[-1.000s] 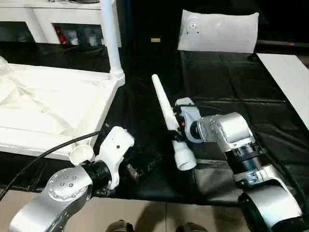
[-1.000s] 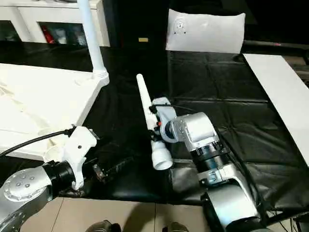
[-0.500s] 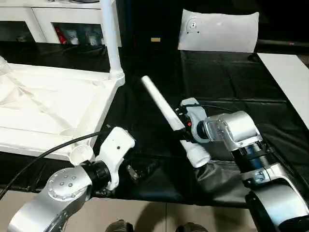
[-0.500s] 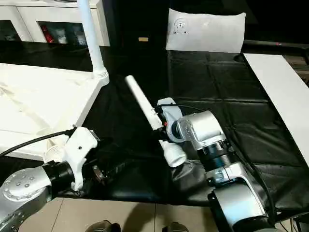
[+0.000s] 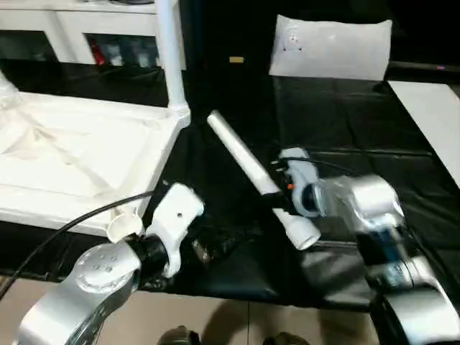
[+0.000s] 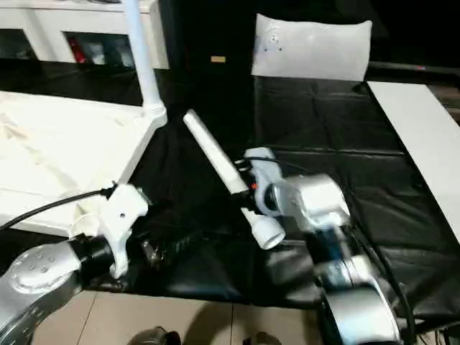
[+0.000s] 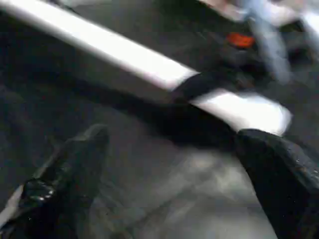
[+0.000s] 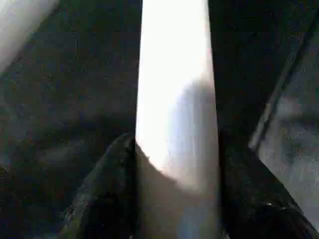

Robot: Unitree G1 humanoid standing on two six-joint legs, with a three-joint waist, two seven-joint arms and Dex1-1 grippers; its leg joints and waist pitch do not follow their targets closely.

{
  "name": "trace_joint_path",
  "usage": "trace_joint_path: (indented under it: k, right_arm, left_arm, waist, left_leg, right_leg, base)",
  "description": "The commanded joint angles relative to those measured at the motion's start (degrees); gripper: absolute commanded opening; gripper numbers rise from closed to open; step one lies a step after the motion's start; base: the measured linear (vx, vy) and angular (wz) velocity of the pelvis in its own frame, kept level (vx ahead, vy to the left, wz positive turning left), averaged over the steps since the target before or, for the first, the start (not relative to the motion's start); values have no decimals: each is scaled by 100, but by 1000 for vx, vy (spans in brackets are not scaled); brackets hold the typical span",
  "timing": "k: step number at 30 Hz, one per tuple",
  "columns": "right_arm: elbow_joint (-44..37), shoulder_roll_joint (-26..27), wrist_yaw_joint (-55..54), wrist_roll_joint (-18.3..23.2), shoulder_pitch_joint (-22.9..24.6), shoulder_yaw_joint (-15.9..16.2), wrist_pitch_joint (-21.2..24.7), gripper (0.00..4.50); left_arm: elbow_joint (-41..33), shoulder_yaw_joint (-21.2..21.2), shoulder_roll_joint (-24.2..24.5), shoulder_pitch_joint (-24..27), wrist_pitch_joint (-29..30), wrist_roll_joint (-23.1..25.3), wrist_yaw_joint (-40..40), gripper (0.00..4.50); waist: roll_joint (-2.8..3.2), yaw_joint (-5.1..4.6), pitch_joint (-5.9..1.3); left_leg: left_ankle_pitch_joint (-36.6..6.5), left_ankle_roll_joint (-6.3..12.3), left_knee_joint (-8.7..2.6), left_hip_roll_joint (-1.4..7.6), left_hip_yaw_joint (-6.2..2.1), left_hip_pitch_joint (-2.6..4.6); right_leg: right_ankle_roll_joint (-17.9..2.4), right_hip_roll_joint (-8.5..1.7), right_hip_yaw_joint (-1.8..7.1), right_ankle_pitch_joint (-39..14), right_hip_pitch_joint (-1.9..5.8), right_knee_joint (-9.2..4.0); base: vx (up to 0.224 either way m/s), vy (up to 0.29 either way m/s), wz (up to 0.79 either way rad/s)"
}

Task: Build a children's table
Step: Pick table leg

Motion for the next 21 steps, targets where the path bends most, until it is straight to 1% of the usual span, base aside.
trace_joint_path:
  k: [1, 2, 3, 4, 5, 6, 7, 8, 10, 11, 12, 13, 14, 15, 16, 17, 18, 19, 21]
  right_arm:
    - [-730, 49, -37, 280, 15, -387, -369, 184]
    - [-906, 93, -38, 329, 74, -443, -468, 184]
    - [-1342, 230, 50, 571, 182, -608, -563, 184]
    - [-1627, 322, 111, 757, 254, -718, -621, 184]
    - [-1780, 390, 221, 996, 282, -847, -602, 184]
    - [-2034, 517, 414, 1444, 326, -1096, -580, 184]
    - [-2113, 556, 553, 1731, 335, -1257, -548, 184]
    - [-2165, 578, 666, 1945, 337, -1369, -515, 184]
    - [-2201, 647, 729, 2276, 312, -1559, -558, 184]
    - [-2202, 650, 731, 2289, 311, -1566, -558, 184]
    - [-2265, 709, 779, 2647, 280, -1716, -512, 184]
    - [-2287, 720, 798, 2750, 268, -1750, -487, 184]
    - [-2342, 726, 833, 2864, 268, -1767, -454, 184]
    - [-2349, 727, 836, 2873, 268, -1766, -451, 184]
    - [-2470, 739, 884, 3028, 289, -1751, -382, 184]
    - [-2553, 727, 885, 3142, 318, -1711, -354, 184]
    - [-2609, 725, 896, 3258, 342, -1678, -316, 184]
    - [-2668, 718, 883, 3393, 378, -1629, -288, 184]
    - [-2668, 718, 883, 3393, 378, -1629, -288, 184]
  left_arm:
    - [173, 179, -118, -156, -204, 148, 310, 450]
    - [229, 225, -203, -215, -235, 155, 395, 450]
    - [320, 351, -463, -378, -247, 23, 530, 450]
    - [374, 440, -645, -485, -240, -86, 606, 450]
    - [406, 516, -781, -567, -219, -205, 646, 450]
    - [465, 673, -1036, -725, -156, -455, 696, 450]
    - [523, 783, -1194, -858, -119, -692, 671, 450]
    - [564, 861, -1296, -972, -105, -882, 624, 450]
    - [635, 1078, -1571, -1235, -69, -1409, 570, 450]
    - [637, 1086, -1581, -1245, -68, -1430, 569, 450]
    - [699, 1239, -1785, -1513, -50, -2026, 473, 450]
    - [716, 1279, -1833, -1599, -37, -2228, 430, 450]
    - [765, 1332, -1911, -1780, 5, -2481, 368, 450]
    - [772, 1339, -1921, -1802, 12, -2509, 363, 450]
    - [876, 1468, -2093, -2112, 114, -2924, 342, 450]
    - [966, 1569, -2215, -2302, 186, -3206, 394, 450]
    - [1049, 1631, -2297, -2432, 240, -3411, 409, 450]
    - [1143, 1688, -2348, -2552, 322, -3669, 403, 450]
    - [1143, 1688, -2348, -2552, 322, -3669, 403, 450]
  waist:
    - [-8, 11, -436]
    - [21, 7, -435]
    - [57, -3, -410]
    - [23, -19, -397]
    - [20, -10, -410]
    - [38, -25, -404]
    - [51, -19, -392]
    - [43, -17, -397]
    - [32, -12, -390]
    - [33, -12, -388]
    - [-13, -16, -375]
    - [9, 4, -387]
    - [-6, 5, -385]
    - [0, 15, -390]
    - [-20, 4, -374]
    - [-6, 21, -395]
    - [-11, 28, -392]
    - [-6, 39, -396]
    - [-19, 39, -391]
  left_leg:
    - [-797, -230, -481, 333, -69, 158]
    - [-833, -231, -489, 326, -82, 150]
    - [-1002, -260, -496, 326, -76, 153]
    - [-1202, -267, -499, 317, -54, 162]
    - [-1238, -258, -490, 320, -57, 178]
    - [-1275, -220, -502, 320, -65, 165]
    - [-1320, -214, -506, 322, -85, 150]
    - [-1349, -203, -493, 315, -85, 161]
    - [-1308, -186, -489, 311, -84, 145]
    - [-1301, -191, -486, 302, -76, 145]
    - [-1271, -192, -485, 295, -65, 135]
    - [-1230, -171, -477, 284, -70, 134]
    - [-1219, -159, -483, 299, -74, 134]
    - [-1139, -150, -480, 292, -77, 124]
    - [-1115, -142, -487, 288, -69, 109]
    - [-1025, -142, -468, 278, -65, 118]
    - [-917, -127, -461, 278, -61, 107]
    - [-898, -121, -463, 279, -69, 103]
    - [-863, -96, -469, 281, -69, 87]
  right_leg:
    - [-1169, -307, 240, -364, 253, -380]
    - [-1161, -306, 228, -446, 262, -375]
    - [-1111, -313, 241, -679, 235, -405]
    - [-1060, -319, 258, -953, 221, -459]
    - [-1040, -320, 260, -1008, 217, -464]
    - [-1040, -318, 253, -1083, 215, -479]
    - [-1050, -319, 245, -1143, 212, -475]
    - [-1074, -320, 243, -1193, 201, -484]
    - [-1087, -318, 235, -1260, 197, -498]
    - [-1094, -318, 236, -1295, 195, -497]
    - [-1097, -314, 234, -1338, 185, -508]
    - [-1093, -316, 228, -1396, 187, -506]
    - [-1077, -313, 224, -1397, 184, -512]
    - [-1050, -309, 220, -1372, 193, -501]
    - [-1009, -301, 219, -1390, 191, -511]
    - [-1005, -311, 224, -1369, 201, -505]
    - [-1021, -311, 224, -1253, 207, -501]
    - [-1023, -309, 218, -1224, 211, -497]
    - [-1020, -306, 214, -1185, 226, -499]
  base:
    - [0, 0, 0]
    - [0, 0, 0]
    - [0, 0, 0]
    - [0, 0, 0]
    - [0, 0, 0]
    - [0, 0, 0]
    - [0, 0, 0]
    - [0, 0, 0]
    - [0, 0, 0]
    - [0, 0, 0]
    - [0, 0, 0]
    - [0, 0, 0]
    - [0, 0, 0]
    - [0, 0, 0]
    - [0, 0, 0]
    - [0, 0, 0]
    - [0, 0, 0]
    - [0, 0, 0]
    - [0, 0, 0]
